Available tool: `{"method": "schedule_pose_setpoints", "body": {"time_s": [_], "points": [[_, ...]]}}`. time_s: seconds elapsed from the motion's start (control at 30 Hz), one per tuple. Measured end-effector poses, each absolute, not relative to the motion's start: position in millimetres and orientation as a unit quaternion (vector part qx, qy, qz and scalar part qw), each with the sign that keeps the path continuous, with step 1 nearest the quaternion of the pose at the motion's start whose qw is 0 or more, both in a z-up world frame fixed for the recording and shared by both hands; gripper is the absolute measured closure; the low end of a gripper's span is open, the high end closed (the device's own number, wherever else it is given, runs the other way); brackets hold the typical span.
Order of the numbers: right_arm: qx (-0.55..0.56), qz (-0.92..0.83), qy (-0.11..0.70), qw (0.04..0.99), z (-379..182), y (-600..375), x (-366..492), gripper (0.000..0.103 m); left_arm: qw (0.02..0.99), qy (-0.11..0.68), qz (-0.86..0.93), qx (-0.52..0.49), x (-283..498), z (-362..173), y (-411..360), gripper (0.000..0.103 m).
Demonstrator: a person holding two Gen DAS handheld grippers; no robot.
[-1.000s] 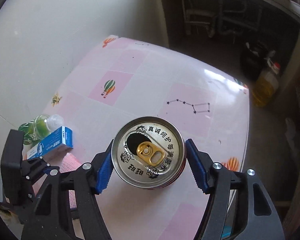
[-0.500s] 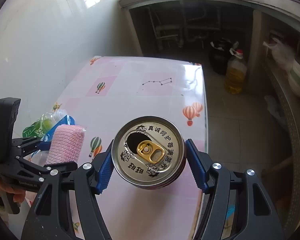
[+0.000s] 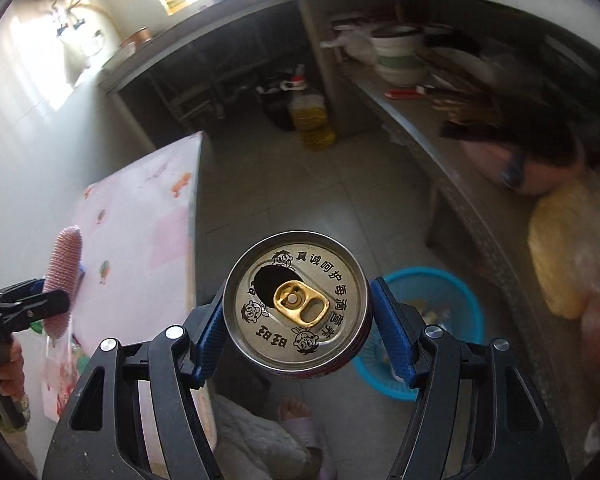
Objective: Collect trash
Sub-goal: 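Carry sponge and can over the wastebasket and open both tools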
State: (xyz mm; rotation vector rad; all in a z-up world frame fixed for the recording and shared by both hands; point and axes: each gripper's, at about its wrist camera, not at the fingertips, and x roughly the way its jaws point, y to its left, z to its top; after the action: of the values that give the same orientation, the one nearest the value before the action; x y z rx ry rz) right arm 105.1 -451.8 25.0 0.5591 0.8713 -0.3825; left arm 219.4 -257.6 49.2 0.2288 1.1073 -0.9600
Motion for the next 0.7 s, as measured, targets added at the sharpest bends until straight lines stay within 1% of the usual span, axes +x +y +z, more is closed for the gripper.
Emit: {"method": "schedule_pose_setpoints", "body": {"time_s": [0.2, 0.37, 0.53, 0.7], "points": [[0.334, -0.248, 0.431, 0.801, -22.8, -482.4, 40.9, 0.04, 0.693, 0.524, -0.479, 0.127, 179.2, 22.3, -335.9, 0.018], [0.381, -0.273, 0.434, 0.769, -50.9, -494.7, -1.2, 0.04, 0.65, 0.564, -0.49, 0.14, 152.2, -18.6, -408.3, 0.016], [0.4, -0.282, 0.434, 0.756, -63.0, -502.0, -13.8, 0.04, 0.632, 0.604, -0.467, 0.135, 152.2, -70.9, -467.0, 0.016], [0.414, -0.284, 0.437, 0.746, -73.1, -506.2, -27.0, 0.039, 0.64, 0.642, -0.406, 0.112, 170.7, -132.0, -507.9, 0.011]]}}
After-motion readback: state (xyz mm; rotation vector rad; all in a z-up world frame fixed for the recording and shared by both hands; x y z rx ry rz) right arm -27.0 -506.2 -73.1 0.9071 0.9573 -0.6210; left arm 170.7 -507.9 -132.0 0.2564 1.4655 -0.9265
